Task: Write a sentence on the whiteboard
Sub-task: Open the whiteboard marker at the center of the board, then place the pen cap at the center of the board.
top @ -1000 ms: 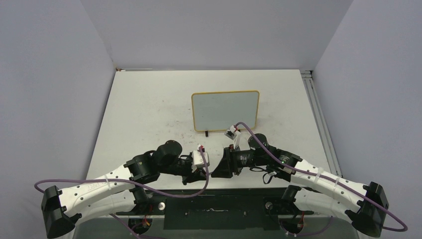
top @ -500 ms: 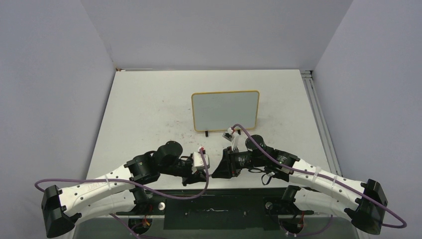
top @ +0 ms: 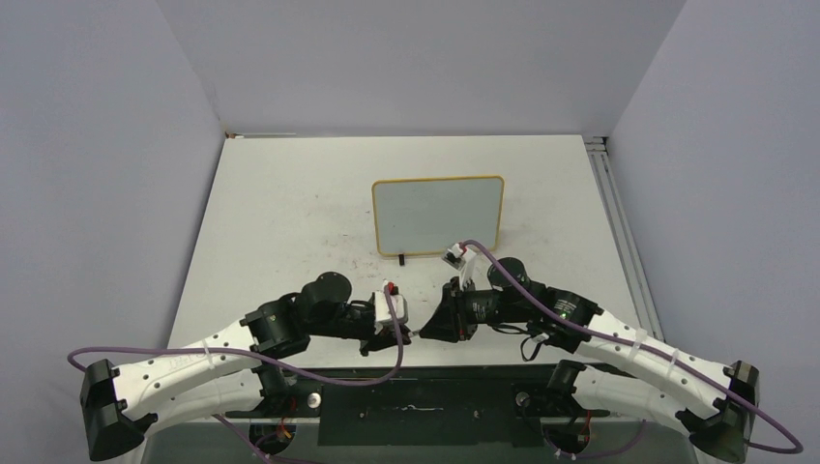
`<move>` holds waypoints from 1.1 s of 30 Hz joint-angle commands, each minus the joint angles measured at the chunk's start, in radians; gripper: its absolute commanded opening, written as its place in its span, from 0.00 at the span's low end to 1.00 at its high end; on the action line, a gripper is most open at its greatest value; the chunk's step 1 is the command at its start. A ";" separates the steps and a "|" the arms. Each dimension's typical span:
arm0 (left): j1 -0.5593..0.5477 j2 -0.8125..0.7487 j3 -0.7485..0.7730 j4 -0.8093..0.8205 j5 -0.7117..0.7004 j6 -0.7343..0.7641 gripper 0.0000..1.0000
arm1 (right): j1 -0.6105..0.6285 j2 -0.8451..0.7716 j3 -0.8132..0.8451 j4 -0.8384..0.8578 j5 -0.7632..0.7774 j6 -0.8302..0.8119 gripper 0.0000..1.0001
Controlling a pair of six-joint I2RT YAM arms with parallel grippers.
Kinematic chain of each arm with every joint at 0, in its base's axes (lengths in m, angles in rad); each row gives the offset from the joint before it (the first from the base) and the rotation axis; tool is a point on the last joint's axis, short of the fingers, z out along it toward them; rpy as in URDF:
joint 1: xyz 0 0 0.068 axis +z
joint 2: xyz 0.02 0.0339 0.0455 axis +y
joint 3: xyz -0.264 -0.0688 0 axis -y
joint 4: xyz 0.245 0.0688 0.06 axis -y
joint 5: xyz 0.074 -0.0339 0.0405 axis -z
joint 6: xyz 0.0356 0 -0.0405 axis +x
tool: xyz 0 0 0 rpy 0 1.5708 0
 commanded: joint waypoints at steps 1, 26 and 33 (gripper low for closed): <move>-0.005 -0.016 0.013 -0.067 -0.037 0.011 0.00 | -0.071 -0.071 0.115 -0.131 0.038 -0.110 0.05; 0.033 -0.060 0.034 -0.091 -0.259 -0.115 0.00 | -0.149 -0.128 0.288 -0.378 0.127 -0.221 0.05; 0.040 -0.064 0.005 -0.100 -0.568 -0.464 0.00 | -0.149 -0.228 0.191 -0.282 0.333 -0.179 0.05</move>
